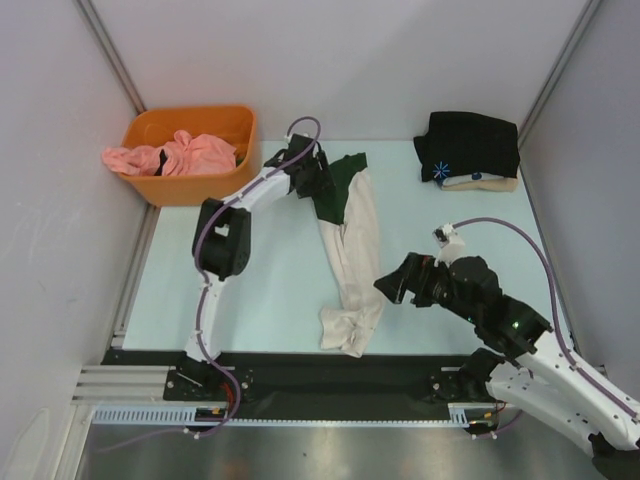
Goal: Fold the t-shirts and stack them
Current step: Fold the tshirt
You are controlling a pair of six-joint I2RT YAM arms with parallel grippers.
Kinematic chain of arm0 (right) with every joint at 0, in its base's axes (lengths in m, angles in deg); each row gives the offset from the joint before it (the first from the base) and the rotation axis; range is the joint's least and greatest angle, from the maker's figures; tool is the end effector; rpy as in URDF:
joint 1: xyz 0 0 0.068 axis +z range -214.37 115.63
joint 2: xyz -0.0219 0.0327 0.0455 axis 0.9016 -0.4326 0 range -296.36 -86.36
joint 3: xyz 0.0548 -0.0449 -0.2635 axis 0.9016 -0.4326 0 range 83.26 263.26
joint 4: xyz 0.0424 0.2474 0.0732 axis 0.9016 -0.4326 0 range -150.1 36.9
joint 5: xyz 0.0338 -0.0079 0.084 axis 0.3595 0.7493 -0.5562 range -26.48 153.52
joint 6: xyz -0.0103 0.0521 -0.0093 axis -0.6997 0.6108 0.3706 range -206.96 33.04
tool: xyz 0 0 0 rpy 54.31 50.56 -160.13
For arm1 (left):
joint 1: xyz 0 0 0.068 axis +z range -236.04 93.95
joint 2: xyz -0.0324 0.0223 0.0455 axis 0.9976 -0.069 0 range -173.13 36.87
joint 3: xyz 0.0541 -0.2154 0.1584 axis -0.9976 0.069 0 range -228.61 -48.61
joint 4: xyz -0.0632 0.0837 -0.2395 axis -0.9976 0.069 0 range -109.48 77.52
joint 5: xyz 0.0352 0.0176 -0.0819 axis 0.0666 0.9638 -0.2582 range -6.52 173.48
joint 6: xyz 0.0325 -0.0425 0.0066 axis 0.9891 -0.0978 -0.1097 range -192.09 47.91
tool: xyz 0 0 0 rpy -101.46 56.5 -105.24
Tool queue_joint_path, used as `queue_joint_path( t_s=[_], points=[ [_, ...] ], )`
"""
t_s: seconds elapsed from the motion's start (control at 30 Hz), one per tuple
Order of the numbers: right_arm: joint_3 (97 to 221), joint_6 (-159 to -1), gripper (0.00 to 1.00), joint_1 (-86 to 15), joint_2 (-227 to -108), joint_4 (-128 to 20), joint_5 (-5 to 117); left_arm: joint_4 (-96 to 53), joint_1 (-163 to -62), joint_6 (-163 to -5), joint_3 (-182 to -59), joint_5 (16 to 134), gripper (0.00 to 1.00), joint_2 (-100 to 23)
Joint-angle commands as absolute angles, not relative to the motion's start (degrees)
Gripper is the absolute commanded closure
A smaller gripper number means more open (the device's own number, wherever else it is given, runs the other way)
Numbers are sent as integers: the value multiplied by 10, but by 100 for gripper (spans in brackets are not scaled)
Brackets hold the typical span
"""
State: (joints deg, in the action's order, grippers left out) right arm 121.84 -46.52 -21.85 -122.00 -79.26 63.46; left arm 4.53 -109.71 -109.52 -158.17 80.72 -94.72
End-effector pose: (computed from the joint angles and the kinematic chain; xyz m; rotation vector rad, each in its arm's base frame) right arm 0.1089 0.0998 0.2967 -0.0388 2.1000 0.9180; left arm 0.4763 -0.2107 0.1958 -0.2698 2.4328 -0.5529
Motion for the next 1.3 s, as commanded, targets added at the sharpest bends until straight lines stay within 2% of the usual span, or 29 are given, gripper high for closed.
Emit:
queue_joint_path(
  t_s=[0.0, 0.13, 0.37, 0.43, 0.53, 0.87, 1.03, 1.13, 1.2, 1.23, 1.27],
  points=[
    [1227, -438, 1, -188, -1181, -875, 700, 114, -1085, -1090, -1699, 818, 32, -1031],
    [1254, -440, 0, -188, -1148, -938, 721, 147, -1084, -1119, -1711, 860, 34, -1042],
    [1259, -449, 0, -188, -1141, -969, 741, 39, -1072, -1106, -1520, 914, 28, -901],
    [1249, -446, 0, -188, -1145, -966, 739, 29, -1069, -1092, -1507, 920, 27, -875],
    [1240, -441, 1, -188, -1143, -961, 737, 52, -1062, -1078, -1533, 908, 28, -892],
    [1242, -435, 1, -188, -1128, -977, 742, -21, -1060, -1074, -1533, 820, 32, -961],
    [1244, -430, 1, -188, -1120, -983, 739, -42, -1060, -1091, -1535, 806, 37, -980],
    [1240, -428, 1, -188, -1118, -984, 737, -59, -1060, -1103, -1537, 799, 48, -990],
    [1235, -428, 1, -188, -1116, -978, 735, -62, -1060, -1111, -1546, 790, 64, -1001],
    [1233, -429, 1, -188, -1118, -978, 734, -65, -1060, -1113, -1556, 782, 73, -1005],
    [1232, -430, 1, -188, -1119, -976, 734, -64, -1060, -1115, -1562, 779, 91, -1009]
  ],
)
